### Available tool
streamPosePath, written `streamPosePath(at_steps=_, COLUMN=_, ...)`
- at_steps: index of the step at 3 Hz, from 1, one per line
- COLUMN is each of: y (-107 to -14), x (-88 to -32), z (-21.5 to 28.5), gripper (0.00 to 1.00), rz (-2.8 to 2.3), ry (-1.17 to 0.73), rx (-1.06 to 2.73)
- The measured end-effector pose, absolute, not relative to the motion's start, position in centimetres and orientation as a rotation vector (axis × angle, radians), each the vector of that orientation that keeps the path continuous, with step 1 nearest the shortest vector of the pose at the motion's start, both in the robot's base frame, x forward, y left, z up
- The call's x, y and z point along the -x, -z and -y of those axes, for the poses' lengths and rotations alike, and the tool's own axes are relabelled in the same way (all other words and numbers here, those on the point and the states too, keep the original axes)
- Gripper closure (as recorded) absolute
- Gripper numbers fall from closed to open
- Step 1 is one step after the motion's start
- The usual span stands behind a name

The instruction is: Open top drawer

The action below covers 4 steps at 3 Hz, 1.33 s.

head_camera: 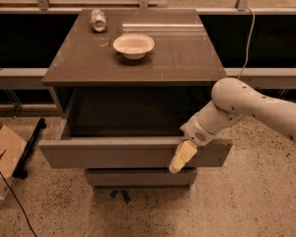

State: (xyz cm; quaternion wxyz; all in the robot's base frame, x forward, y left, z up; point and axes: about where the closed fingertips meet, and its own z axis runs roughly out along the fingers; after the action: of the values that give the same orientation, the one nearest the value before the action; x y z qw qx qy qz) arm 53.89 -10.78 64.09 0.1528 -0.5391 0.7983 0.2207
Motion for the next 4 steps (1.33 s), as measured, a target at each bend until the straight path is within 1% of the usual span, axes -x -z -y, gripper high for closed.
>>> streamPosePath(at_steps=2, y=-64.1, x=-51.0, z=11.7, gripper=0.00, rz=-2.321, ry=-0.599, rx=1.571)
streamPosePath(at_steps=3, y=-63.9, x=-48.3, z=12.7, gripper=0.00, rz=-2.358, ry=-0.611, rx=1.535)
streamPosePath(at_steps=4, y=-63.9, x=-48.5, z=12.7, gripper=0.18, rz=-2.358, ry=-0.611, rx=1.535)
